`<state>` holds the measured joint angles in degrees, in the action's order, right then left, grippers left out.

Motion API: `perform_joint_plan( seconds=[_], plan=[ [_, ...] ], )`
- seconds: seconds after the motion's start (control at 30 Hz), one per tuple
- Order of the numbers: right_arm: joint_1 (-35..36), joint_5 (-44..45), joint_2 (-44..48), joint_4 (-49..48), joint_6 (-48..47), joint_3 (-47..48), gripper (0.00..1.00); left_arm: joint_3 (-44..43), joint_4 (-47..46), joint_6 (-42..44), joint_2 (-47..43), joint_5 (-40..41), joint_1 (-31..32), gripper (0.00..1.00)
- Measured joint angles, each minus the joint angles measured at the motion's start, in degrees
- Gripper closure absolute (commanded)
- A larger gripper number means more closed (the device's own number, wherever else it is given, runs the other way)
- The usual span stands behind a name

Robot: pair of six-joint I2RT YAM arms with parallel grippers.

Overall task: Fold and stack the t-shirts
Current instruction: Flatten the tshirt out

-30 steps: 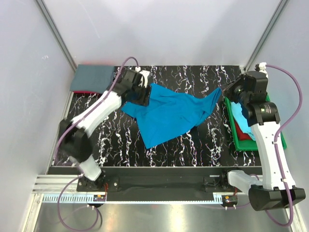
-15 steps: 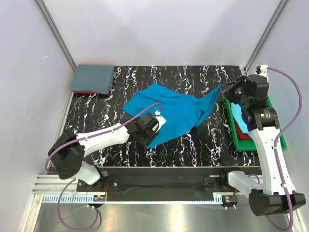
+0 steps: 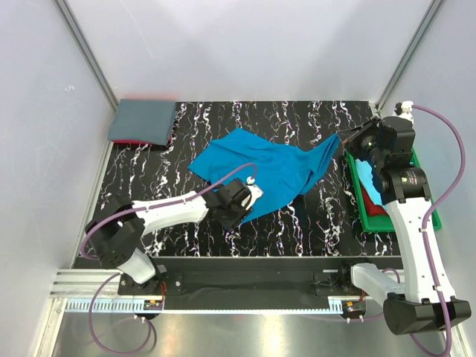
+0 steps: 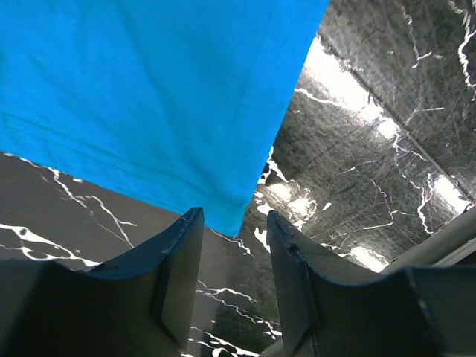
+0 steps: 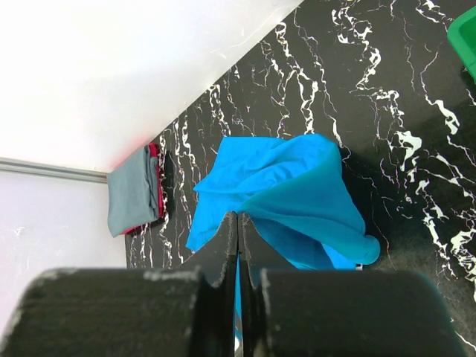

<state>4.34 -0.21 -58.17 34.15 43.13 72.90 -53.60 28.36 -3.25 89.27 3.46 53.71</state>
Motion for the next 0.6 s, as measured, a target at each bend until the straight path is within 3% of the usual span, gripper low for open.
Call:
perform_joint_plan(
  seconds=[0.47, 0.6],
  plan=[
    [0.0, -0.5, 0.0, -0.1, 0.0, -0.5, 1.00, 0.5, 1.1, -4.0, 3.9, 0.9, 0.7, 0.58],
    [0.0, -0.5, 0.0, -0.1, 0.0, -0.5, 1.00, 0.6, 1.2, -4.6, 4.1, 1.4, 0.9, 0.64]
  ],
)
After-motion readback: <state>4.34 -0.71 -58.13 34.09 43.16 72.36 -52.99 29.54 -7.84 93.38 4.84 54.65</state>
